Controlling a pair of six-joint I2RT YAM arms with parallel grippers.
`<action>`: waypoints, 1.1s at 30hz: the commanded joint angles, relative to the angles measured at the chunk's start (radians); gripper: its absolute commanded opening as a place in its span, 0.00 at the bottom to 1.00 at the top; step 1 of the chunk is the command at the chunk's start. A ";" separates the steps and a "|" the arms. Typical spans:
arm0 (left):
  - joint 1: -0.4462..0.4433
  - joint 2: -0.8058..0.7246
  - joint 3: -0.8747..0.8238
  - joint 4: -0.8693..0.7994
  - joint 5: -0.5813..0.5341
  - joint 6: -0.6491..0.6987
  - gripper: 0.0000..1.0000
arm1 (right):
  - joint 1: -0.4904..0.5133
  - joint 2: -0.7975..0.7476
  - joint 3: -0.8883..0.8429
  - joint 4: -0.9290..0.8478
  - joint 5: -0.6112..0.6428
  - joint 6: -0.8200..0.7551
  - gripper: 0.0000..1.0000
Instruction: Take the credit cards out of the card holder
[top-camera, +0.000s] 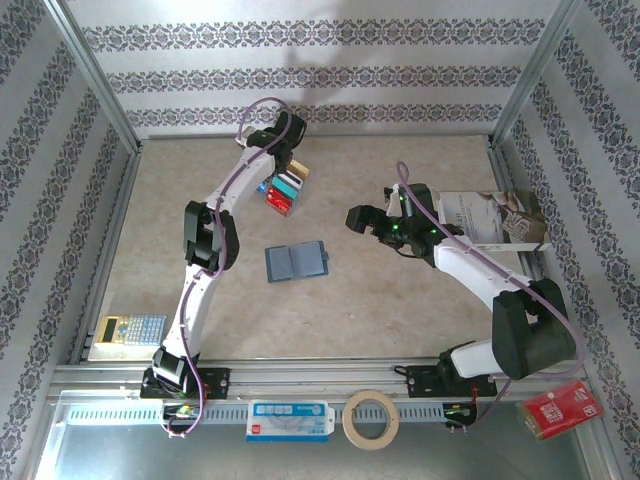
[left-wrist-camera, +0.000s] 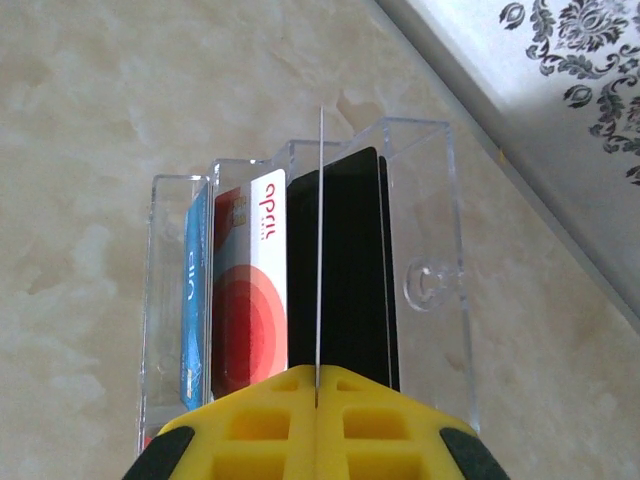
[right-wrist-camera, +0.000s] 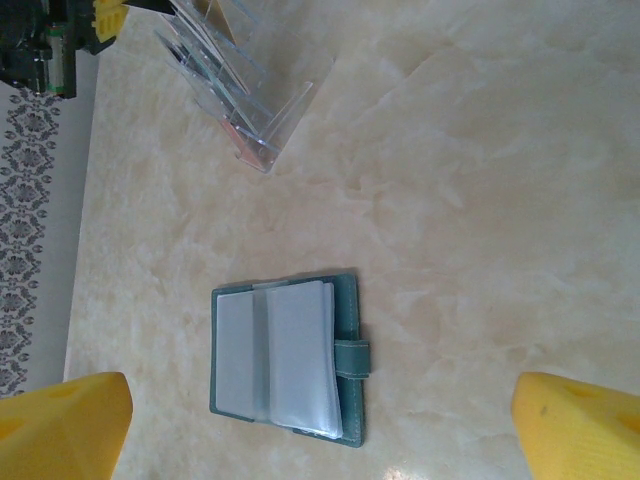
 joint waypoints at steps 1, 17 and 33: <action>0.012 0.015 0.024 0.047 -0.002 0.017 0.14 | -0.005 -0.011 -0.019 0.001 -0.018 0.006 0.97; 0.013 -0.083 0.013 0.049 0.089 0.234 0.35 | 0.004 -0.009 -0.018 -0.004 -0.010 -0.003 0.97; 0.115 -0.796 -1.029 0.581 0.485 0.458 0.51 | 0.303 0.214 0.215 -0.189 0.223 -0.130 0.88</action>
